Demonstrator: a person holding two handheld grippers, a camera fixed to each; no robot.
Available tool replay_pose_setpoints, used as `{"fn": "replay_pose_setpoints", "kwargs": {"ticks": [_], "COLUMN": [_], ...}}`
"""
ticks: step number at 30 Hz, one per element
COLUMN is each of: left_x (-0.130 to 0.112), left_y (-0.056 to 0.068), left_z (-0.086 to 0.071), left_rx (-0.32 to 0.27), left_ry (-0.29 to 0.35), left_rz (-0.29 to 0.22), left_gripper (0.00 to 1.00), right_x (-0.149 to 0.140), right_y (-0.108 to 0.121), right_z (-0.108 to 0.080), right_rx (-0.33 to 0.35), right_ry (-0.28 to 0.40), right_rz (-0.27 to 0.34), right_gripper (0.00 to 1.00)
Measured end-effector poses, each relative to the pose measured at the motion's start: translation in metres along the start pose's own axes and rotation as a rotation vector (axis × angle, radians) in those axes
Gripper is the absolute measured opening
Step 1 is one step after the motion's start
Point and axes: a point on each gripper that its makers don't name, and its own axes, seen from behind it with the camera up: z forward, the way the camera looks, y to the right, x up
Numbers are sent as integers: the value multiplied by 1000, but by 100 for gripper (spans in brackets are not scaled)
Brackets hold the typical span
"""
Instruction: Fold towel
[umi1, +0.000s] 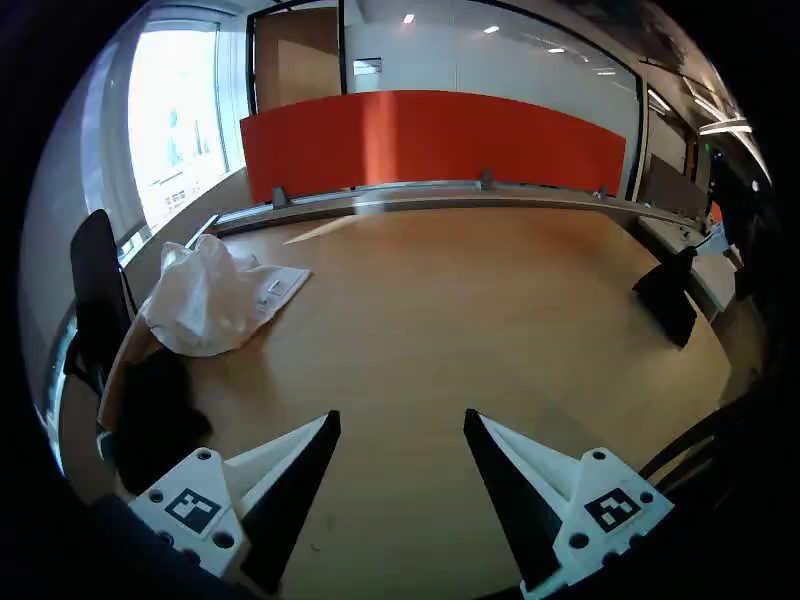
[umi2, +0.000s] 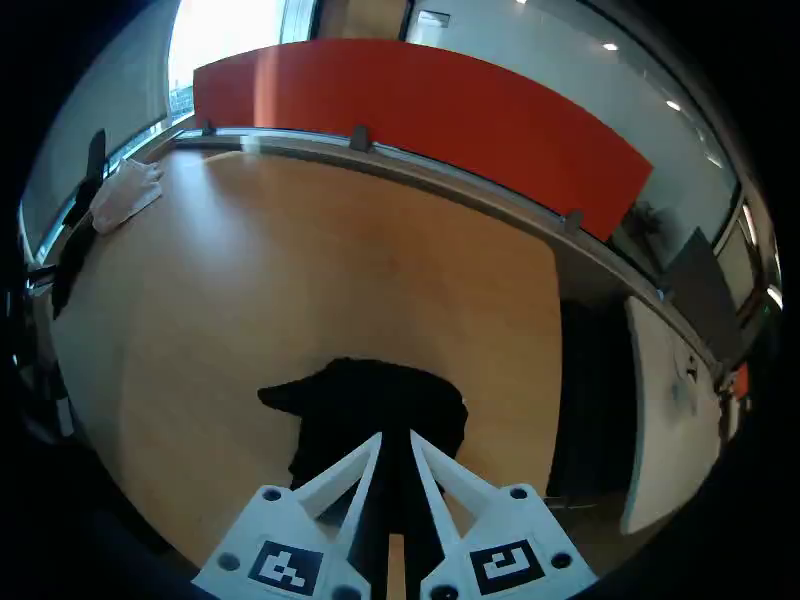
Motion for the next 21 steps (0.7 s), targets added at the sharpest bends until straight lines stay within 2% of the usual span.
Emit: {"fn": "replay_pose_setpoints", "kwargs": {"ticks": [8,21], "left_x": [-1,-4], "left_y": [-3,-9], "left_z": [-3,-5], "left_rx": [4,20], "left_ry": [0,-14], "left_rz": [1,18], "left_gripper": [92,92], "right_x": [-35,-100], "right_y": [10,20], "right_z": [2,19], "right_rx": [-28,-58], "right_ry": [-57,-170], "right_rz": [21,105], "right_gripper": [4,4]}}
